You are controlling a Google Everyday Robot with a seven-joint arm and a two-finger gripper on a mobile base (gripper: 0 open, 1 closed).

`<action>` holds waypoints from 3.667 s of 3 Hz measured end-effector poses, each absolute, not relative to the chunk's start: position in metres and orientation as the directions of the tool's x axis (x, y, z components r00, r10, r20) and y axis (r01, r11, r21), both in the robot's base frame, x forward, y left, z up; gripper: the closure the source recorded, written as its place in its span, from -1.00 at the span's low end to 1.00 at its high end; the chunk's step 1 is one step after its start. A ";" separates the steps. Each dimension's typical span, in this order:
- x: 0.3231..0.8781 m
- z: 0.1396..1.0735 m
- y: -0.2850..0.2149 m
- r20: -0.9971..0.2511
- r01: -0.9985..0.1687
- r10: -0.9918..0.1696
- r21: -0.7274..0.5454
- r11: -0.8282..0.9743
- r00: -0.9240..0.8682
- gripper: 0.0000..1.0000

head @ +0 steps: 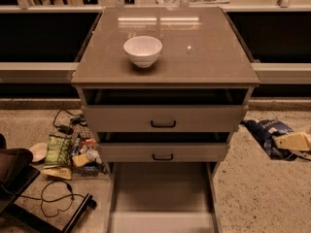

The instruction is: Place blue chip bag into bottom drawer

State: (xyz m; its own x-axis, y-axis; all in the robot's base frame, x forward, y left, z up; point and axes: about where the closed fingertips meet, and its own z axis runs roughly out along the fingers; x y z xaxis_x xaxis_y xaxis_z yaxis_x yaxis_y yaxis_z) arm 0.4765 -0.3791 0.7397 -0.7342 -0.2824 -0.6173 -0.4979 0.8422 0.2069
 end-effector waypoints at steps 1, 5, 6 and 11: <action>0.474 0.701 -0.360 -0.603 -0.504 -0.287 0.226 0.833 -0.745 1.00; 0.467 0.350 -0.168 -0.262 -0.316 -0.211 0.474 0.822 -0.942 1.00; 0.484 0.309 -0.118 -0.164 -0.218 -0.152 0.540 0.813 -0.975 1.00; 0.489 0.292 -0.092 -0.109 -0.172 -0.133 0.591 0.788 -0.985 -0.77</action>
Offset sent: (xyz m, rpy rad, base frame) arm -0.0141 0.1218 -0.2792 0.1260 0.1947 -0.0334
